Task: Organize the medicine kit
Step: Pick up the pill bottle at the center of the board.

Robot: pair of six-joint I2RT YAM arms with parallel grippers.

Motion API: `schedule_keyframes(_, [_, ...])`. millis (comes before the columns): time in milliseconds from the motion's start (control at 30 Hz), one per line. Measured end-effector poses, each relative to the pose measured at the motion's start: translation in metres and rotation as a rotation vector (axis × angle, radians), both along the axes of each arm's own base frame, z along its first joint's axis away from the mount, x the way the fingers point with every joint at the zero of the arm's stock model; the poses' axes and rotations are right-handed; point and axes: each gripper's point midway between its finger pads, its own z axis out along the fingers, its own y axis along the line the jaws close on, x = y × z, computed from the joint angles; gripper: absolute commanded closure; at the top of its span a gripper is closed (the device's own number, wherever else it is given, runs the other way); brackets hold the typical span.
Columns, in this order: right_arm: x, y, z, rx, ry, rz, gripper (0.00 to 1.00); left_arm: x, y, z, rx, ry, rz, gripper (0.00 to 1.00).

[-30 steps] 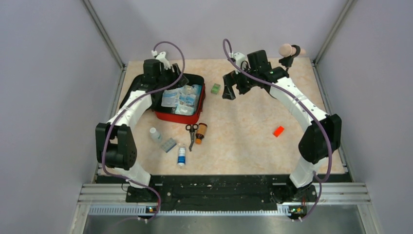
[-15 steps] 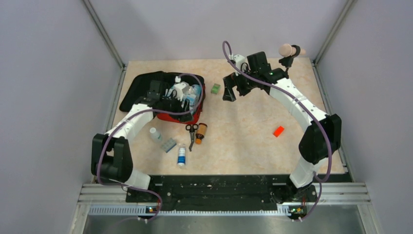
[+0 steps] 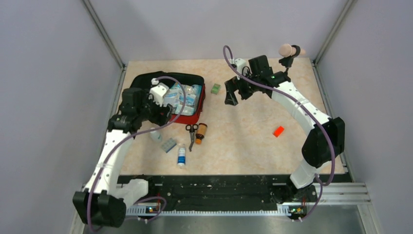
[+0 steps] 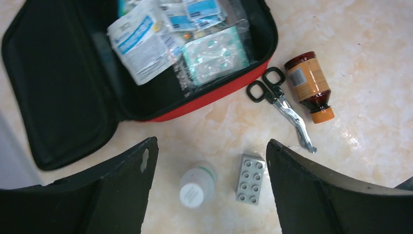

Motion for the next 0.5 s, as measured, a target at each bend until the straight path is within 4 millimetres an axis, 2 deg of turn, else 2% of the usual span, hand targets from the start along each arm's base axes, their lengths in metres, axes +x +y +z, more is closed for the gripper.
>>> schedule_keyframes(67, [0.000, 0.000, 0.000, 0.000, -0.002, 0.004, 0.01, -0.008, 0.014, 0.013, 0.004, -0.037, 0.065, 0.14])
schedule_keyframes(167, [-0.001, 0.002, 0.001, 0.008, 0.001, 0.013, 0.01, -0.016, 0.034, 0.011, 0.006, -0.011, 0.160, 0.14])
schedule_keyframes(367, [-0.005, 0.007, 0.003, 0.033, 0.012, 0.039, 0.01, -0.032, 0.075, -0.035, 0.074, 0.180, 0.355, 0.15])
schedule_keyframes(500, [-0.004, 0.009, -0.003, 0.035, 0.029, 0.046, 0.01, -0.033, 0.082, -0.057, 0.087, 0.284, 0.395, 0.20])
